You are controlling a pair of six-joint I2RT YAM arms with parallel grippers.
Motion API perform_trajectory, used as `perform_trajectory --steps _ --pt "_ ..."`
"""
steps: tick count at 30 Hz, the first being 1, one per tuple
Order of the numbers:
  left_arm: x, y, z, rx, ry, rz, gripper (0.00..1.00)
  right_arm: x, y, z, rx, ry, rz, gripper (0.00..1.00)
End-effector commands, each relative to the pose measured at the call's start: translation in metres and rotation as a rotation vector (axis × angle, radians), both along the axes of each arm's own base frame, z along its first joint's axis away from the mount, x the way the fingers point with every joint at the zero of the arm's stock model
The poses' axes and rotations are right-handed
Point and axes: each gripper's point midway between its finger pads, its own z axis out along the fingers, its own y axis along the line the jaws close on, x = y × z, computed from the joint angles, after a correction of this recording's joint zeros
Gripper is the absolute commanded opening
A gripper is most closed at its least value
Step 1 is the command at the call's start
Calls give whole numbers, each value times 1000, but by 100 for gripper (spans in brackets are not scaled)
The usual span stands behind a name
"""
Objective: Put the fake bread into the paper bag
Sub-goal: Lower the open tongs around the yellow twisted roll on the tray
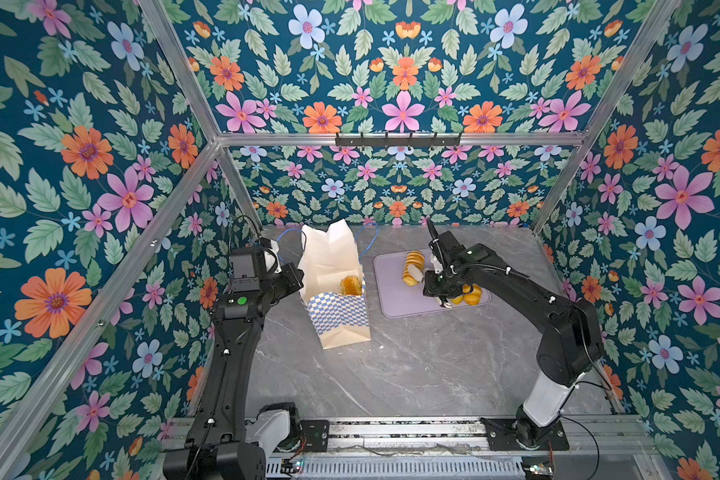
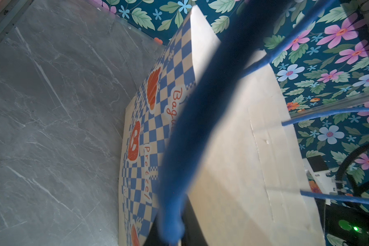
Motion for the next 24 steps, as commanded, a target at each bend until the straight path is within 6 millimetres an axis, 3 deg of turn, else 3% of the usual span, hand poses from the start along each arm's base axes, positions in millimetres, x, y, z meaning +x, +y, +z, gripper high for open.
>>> perform_trajectory --steps 1,24 --pt "0 -1 2 -2 -11 -5 14 4 -3 -1 -25 -5 -8 47" --pt "0 -1 1 0 -7 -5 14 23 4 -25 -69 33 -15 57"
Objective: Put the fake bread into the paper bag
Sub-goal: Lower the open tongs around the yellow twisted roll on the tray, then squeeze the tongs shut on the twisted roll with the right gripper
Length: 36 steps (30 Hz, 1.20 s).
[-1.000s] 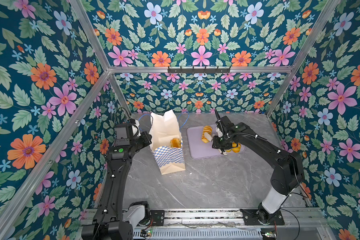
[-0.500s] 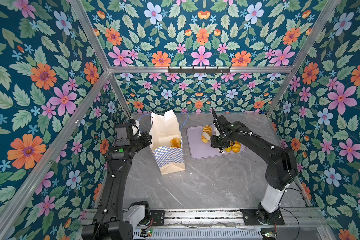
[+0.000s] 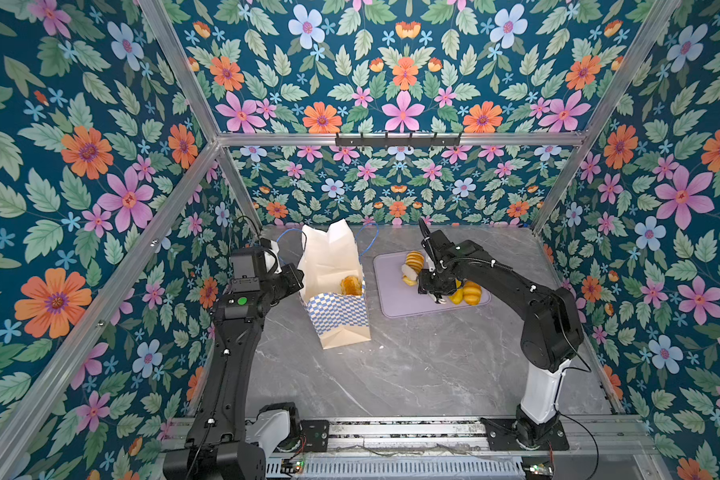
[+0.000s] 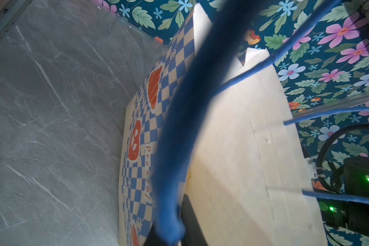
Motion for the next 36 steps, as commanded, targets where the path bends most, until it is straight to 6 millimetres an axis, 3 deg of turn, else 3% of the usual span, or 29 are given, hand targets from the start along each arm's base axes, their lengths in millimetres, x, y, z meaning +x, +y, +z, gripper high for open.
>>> perform_trajectory --steps 1,26,36 --pt "0 0 3 0 -12 -5 14 3 -1 -1 -13 1 -11 57" --pt "-2 0 2 2 -10 -5 14 22 4 -31 -62 37 -23 58" --pt "-3 0 2 2 -12 -4 14 18 -3 -33 -69 25 -50 49"
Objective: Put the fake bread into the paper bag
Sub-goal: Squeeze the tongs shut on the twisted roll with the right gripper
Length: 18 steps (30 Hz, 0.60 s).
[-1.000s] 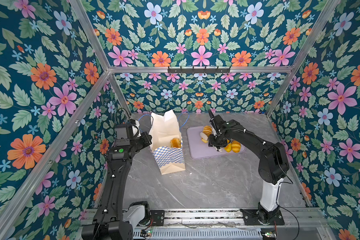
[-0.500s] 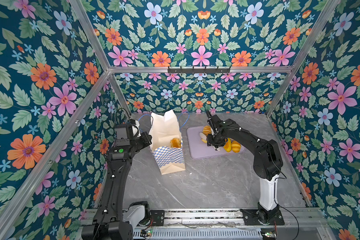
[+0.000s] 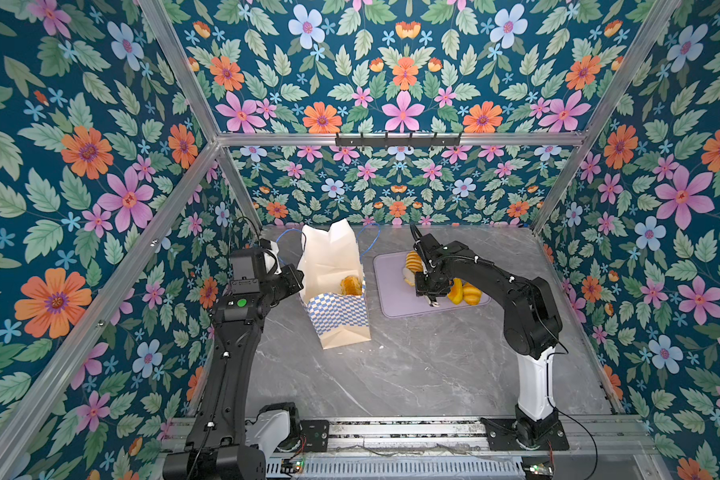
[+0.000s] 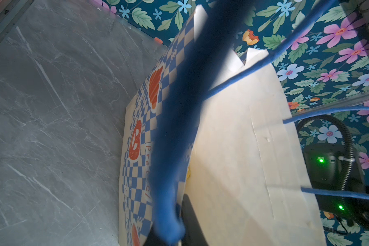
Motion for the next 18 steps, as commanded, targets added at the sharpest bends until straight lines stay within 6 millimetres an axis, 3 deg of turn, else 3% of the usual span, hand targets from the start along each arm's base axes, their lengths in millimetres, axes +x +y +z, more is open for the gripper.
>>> perform_trajectory --steps 1,18 --pt "-1 0 1 2 -6 -4 14 2 -5 7 -4 -30 -28 48" --pt "-1 0 4 -3 -9 -1 14 -8 -13 23 13 -73 -36 35"
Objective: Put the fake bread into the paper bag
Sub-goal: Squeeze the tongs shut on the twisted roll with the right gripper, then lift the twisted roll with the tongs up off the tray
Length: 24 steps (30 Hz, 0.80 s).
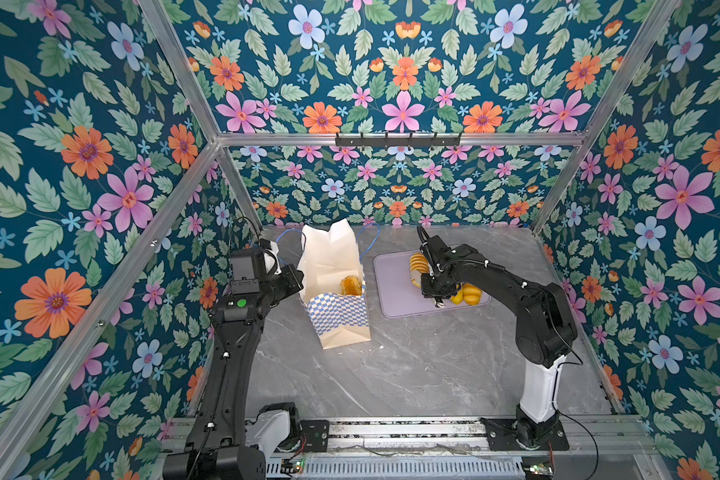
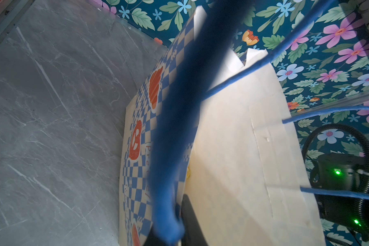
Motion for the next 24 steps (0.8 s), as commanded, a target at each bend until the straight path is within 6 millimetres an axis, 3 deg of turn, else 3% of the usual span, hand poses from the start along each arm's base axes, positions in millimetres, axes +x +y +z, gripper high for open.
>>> perform_trajectory --steps 1,24 --pt "0 0 2 -3 -5 -1 14 4 0 10 9 -40 -15 35" --pt "0 0 2 -4 -6 -1 14 -11 -3 51 84 -106 -16 34"
